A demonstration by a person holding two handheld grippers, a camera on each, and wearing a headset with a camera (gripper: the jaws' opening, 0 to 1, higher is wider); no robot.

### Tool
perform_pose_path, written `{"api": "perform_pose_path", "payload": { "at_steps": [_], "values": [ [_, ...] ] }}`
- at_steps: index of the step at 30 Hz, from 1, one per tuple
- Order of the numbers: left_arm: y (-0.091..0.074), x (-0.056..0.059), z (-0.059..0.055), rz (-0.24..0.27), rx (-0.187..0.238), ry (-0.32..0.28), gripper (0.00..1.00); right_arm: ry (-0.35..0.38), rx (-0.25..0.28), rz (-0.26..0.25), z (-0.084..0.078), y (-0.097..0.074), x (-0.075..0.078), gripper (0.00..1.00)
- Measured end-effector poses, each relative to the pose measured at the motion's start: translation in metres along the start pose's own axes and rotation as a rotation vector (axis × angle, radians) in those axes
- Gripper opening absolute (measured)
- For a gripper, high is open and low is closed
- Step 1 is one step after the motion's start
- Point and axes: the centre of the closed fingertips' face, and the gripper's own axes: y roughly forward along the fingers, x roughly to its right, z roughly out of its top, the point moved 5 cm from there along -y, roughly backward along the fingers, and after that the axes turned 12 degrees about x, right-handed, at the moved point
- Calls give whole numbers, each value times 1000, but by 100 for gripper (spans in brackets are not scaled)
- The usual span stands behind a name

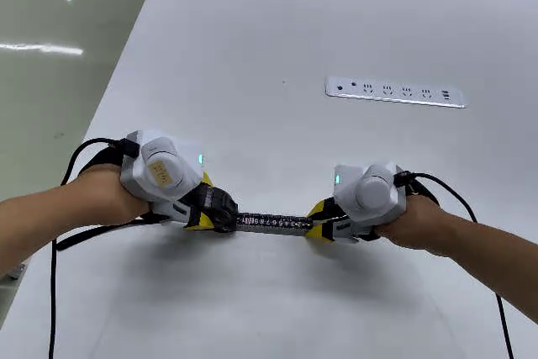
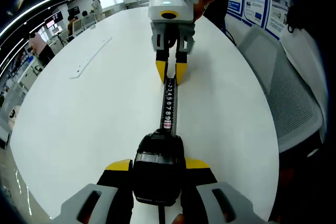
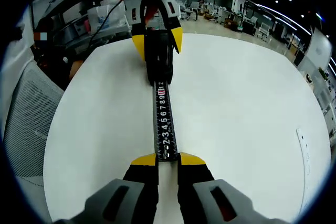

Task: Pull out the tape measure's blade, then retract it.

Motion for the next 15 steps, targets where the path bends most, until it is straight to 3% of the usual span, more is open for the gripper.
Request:
{"api": "perform_pose_path", "payload": {
  "at_steps": [15],
  "values": [
    [0, 0, 0, -3, -4, 1, 31, 4, -14, -8, -10, -13, 4, 11]
  ]
}}
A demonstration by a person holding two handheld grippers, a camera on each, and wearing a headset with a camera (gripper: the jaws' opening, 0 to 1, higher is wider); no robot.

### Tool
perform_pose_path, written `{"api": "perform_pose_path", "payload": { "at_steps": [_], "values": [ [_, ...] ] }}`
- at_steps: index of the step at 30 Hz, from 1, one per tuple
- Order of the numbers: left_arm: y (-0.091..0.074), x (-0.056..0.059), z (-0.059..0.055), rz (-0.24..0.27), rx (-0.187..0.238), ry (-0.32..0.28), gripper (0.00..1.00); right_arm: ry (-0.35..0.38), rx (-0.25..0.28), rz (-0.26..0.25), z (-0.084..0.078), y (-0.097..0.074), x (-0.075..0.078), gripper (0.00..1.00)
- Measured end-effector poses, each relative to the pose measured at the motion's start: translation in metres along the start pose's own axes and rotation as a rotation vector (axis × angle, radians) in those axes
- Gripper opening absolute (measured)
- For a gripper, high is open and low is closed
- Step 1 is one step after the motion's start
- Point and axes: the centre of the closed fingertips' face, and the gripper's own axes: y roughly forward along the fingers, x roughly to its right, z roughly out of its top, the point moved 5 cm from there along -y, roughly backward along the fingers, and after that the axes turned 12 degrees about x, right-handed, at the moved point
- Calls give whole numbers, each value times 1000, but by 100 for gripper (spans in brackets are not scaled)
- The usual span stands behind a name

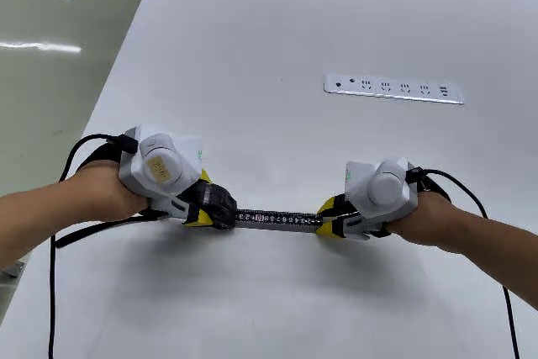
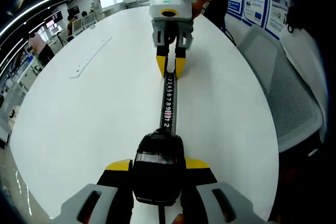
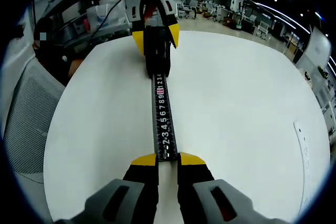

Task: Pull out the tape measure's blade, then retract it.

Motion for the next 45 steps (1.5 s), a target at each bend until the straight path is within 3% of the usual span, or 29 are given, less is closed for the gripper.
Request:
{"api": "perform_pose_path", "payload": {
  "at_steps": [45],
  "values": [
    [0, -1, 1, -7, -8, -2, 31, 30, -44, -34, -37, -42, 9, 11]
  ]
}}
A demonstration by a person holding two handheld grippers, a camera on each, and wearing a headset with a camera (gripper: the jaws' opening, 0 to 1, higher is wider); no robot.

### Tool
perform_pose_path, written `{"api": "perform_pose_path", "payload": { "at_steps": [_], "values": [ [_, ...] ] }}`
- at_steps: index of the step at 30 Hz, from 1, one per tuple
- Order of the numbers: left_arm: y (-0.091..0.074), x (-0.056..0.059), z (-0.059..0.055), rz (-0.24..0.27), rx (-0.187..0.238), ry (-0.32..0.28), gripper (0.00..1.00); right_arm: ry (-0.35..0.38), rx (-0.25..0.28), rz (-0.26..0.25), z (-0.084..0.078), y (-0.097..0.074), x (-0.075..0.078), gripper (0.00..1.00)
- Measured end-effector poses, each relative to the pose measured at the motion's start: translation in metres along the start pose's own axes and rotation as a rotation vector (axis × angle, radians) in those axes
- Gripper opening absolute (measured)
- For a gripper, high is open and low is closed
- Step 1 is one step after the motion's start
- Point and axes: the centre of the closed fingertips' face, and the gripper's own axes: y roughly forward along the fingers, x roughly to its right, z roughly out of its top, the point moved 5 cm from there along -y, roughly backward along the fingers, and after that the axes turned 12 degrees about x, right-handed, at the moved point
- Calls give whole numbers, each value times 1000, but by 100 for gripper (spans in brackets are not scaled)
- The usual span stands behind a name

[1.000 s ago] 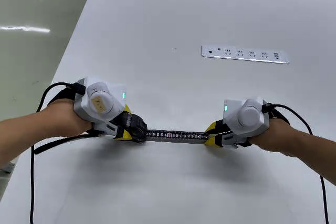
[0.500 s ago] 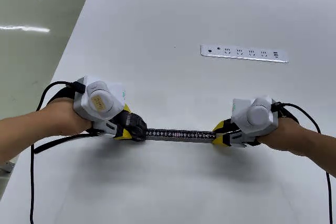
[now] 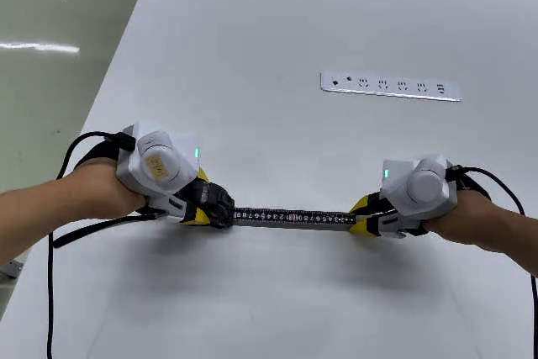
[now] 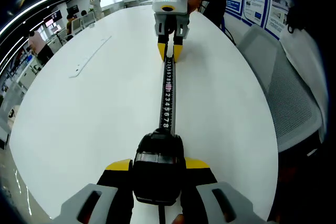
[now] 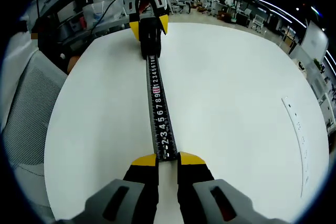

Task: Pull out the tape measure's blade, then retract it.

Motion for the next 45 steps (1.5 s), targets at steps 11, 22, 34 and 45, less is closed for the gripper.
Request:
{"api": "perform_pose_path", "payload": {
  "at_steps": [11, 22, 34, 45],
  "values": [
    [0, 0, 0, -3, -3, 2, 31, 9, -4, -9, -5, -6, 2, 11],
    [1, -1, -1, -5, -7, 7, 31, 13, -9, -14, -10, -11, 4, 11],
    [1, -1, -1, -5, -7, 5, 31, 20, -10, -16, -15, -15, 6, 11],
    [1, 2, 1, 3, -5, 10, 31, 36, -18, -27, -18, -17, 7, 12]
  ]
}}
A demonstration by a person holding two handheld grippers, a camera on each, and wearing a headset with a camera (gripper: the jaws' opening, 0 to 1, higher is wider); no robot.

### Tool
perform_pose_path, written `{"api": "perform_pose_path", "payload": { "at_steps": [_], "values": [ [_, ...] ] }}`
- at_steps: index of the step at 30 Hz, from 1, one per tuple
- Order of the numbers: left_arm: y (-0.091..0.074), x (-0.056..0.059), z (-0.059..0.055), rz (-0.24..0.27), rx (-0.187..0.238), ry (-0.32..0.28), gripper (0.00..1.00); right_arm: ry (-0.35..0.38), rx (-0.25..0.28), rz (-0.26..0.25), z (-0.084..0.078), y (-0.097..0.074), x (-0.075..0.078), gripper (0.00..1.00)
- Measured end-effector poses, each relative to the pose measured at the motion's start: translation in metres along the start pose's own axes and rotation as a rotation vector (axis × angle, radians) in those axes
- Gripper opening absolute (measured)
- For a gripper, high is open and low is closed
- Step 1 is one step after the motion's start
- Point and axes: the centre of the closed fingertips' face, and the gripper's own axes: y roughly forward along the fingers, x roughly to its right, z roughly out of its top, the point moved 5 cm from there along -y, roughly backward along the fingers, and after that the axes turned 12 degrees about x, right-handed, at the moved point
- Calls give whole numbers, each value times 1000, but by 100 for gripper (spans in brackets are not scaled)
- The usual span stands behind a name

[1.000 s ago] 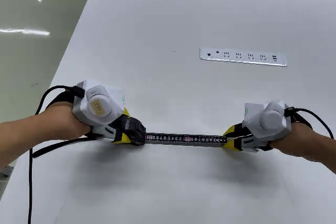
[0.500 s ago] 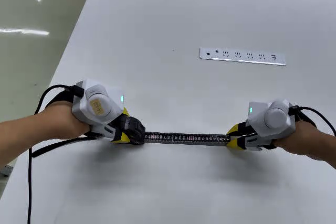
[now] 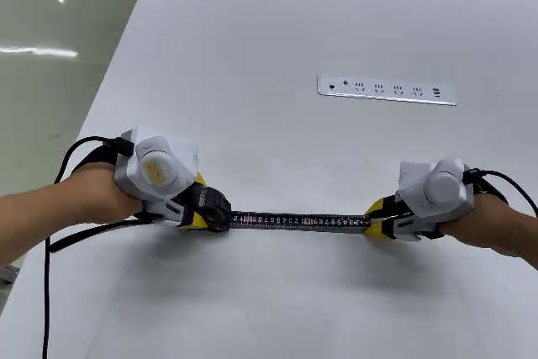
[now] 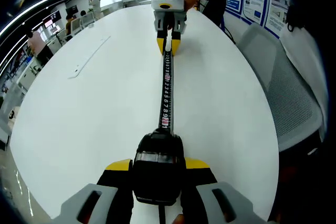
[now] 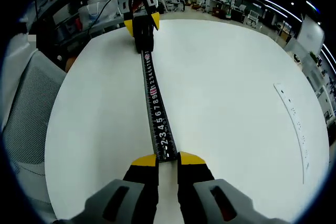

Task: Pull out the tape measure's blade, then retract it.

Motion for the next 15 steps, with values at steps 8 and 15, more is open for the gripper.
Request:
{"api": "perform_pose_path", "payload": {
  "at_steps": [8, 15],
  "values": [
    [1, -1, -1, 6, 9, 3, 32, -5, -10, -6, 1, 1, -1, 13],
    [1, -1, -1, 13, 18, 5, 33, -29, -24, -13, 3, 0, -1, 14]
  ]
}}
